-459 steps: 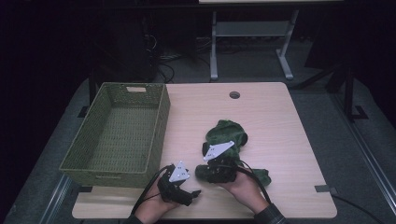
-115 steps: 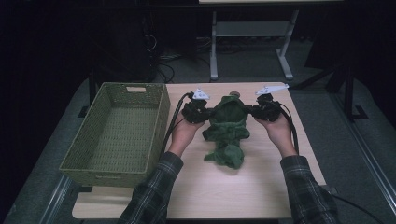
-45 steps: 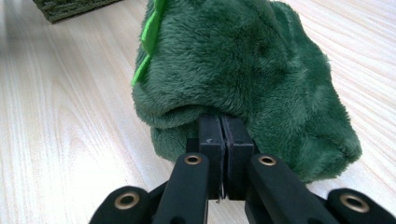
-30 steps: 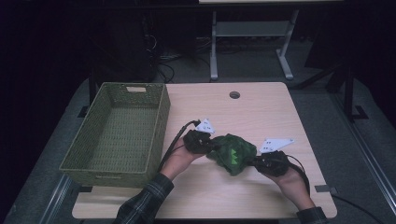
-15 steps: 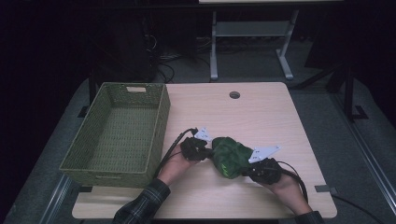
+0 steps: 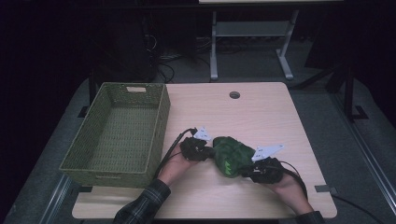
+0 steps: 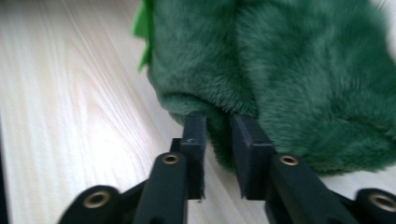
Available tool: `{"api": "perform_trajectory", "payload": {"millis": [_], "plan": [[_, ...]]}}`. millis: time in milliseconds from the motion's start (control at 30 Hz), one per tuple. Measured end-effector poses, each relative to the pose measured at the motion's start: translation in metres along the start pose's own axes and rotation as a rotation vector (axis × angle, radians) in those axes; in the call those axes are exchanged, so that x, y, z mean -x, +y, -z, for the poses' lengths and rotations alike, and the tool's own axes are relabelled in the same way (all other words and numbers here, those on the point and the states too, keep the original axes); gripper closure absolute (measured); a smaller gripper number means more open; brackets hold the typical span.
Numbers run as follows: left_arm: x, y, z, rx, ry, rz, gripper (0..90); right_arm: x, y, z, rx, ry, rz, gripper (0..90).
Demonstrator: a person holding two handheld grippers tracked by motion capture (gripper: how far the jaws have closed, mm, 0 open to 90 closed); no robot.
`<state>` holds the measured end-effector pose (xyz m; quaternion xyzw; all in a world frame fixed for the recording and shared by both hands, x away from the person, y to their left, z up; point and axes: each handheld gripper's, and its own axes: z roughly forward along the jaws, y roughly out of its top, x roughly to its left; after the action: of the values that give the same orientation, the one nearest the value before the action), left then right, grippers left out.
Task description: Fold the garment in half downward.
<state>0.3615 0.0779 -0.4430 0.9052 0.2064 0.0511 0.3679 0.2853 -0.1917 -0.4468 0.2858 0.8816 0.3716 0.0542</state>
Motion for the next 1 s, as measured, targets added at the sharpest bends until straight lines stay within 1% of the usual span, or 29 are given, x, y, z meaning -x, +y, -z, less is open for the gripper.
{"api": "perform_trajectory", "payload": {"millis": [33,67,100,133,167,200,233,300,367,467,500,567,600,633,700,800,833,900,933,1000], "plan": [[0.001,0.0,0.003,0.007,-0.003,0.005,72.3,0.0,0.001,0.005,0.019,-0.003,-0.005,70.5],[0.002,0.0,0.006,0.009,-0.004,0.008,71.0,0.0,0.002,0.01,0.042,-0.007,-0.011,69.3],[0.004,0.0,0.009,0.011,-0.003,0.005,69.0,0.0,0.003,0.015,0.058,-0.005,-0.018,69.3],[0.006,0.0,0.011,0.022,-0.007,0.013,67.9,0.001,0.004,0.019,0.074,-0.01,-0.014,69.0],[0.008,0.0,0.015,0.025,-0.011,0.01,67.7,0.001,0.005,0.023,0.089,-0.011,-0.02,68.5],[0.01,0.0,0.018,0.037,-0.014,0.017,67.1,0.003,0.005,0.026,0.103,-0.008,-0.016,68.6],[0.012,0.0,0.022,0.036,-0.019,0.004,67.0,0.003,0.006,0.028,0.112,-0.012,-0.019,68.8],[0.018,0.0,0.027,0.055,-0.035,0.007,68.7,0.006,0.008,0.033,0.125,-0.021,-0.019,75.6],[0.024,-0.001,0.032,0.062,-0.05,0.003,71.5,0.007,0.011,0.036,0.137,-0.012,-0.026,84.0],[0.032,-0.003,0.034,0.059,-0.067,-0.014,73.8,0.006,0.02,0.03,0.142,-0.006,-0.005,89.5],[0.035,-0.003,0.034,0.057,-0.073,-0.014,74.1,0.005,0.022,0.028,0.141,-0.002,-0.004,89.5],[0.039,-0.004,0.033,0.049,-0.078,-0.027,74.1,0.004,0.027,0.02,0.146,0.02,0.012,89.6],[0.041,-0.005,0.033,0.046,-0.083,-0.028,74.1,0.002,0.029,0.016,0.136,0.033,0.006,89.7],[0.042,-0.005,0.033,0.043,-0.087,-0.028,74.1,0.001,0.031,0.009,0.12,0.04,0.013,89.7],[0.045,-0.006,0.031,0.04,-0.092,-0.033,74.1,0.0,0.032,0.0,0.101,0.054,0.013,89.7],[0.049,-0.007,0.026,0.034,-0.11,-0.034,74.0,-0.004,0.031,-0.013,0.039,0.053,0.036,89.8],[0.051,-0.006,0.024,0.031,-0.115,-0.033,74.1,-0.005,0.03,-0.015,0.035,0.053,0.039,89.7],[0.056,-0.005,0.018,0.022,-0.128,-0.045,74.0,-0.008,0.031,-0.016,0.026,0.053,0.045,89.7],[0.058,-0.005,0.015,0.014,-0.133,-0.05,74.0,-0.008,0.031,-0.014,0.034,0.049,0.052,89.7],[0.062,-0.003,0.009,0.012,-0.137,-0.053,74.0,-0.008,0.033,-0.009,0.054,0.042,0.049,89.6]]}}
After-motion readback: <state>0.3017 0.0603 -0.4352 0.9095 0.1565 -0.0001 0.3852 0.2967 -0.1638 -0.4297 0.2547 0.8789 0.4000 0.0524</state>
